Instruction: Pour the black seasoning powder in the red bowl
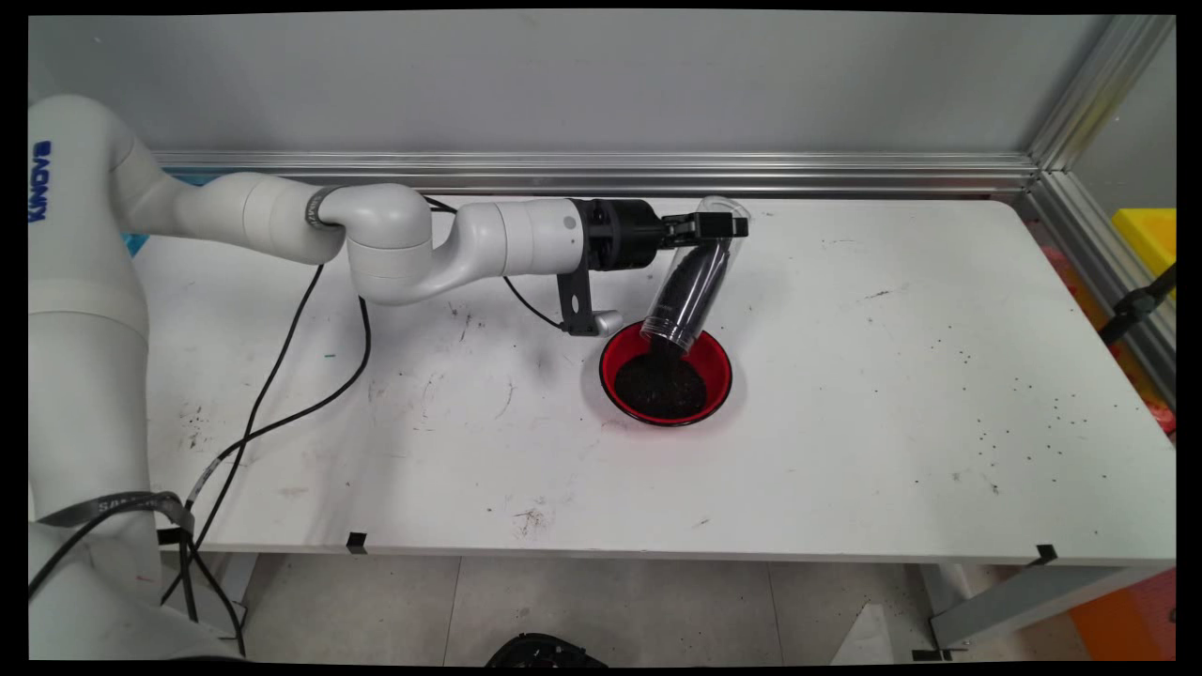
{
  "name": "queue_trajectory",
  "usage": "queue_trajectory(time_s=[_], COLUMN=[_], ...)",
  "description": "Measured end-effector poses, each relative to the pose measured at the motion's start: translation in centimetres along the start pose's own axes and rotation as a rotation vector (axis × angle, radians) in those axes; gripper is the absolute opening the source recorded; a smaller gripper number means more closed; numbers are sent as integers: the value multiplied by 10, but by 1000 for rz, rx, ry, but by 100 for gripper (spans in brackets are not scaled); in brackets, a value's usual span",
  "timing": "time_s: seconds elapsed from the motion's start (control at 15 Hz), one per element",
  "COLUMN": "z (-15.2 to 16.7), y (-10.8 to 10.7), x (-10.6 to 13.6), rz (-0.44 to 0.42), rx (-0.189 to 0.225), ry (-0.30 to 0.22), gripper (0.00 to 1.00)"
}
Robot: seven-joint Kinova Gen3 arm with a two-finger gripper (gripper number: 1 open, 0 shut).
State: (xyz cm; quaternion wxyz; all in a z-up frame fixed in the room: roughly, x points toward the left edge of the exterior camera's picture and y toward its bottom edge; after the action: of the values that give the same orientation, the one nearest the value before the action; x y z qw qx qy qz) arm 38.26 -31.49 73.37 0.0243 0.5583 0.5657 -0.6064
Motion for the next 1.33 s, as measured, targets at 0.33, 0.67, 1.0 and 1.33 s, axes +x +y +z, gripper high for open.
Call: queue_trajectory(time_s=[0.33, 0.67, 1.0, 1.33], z=[1, 3, 5, 7], y=[-2, -3, 4, 15], x=[-2, -3, -1, -5], rz=[-13, -66, -254, -502], rx=[2, -4, -64, -143], ry=[-10, -4, 19, 21], gripper=[0, 0, 0, 0])
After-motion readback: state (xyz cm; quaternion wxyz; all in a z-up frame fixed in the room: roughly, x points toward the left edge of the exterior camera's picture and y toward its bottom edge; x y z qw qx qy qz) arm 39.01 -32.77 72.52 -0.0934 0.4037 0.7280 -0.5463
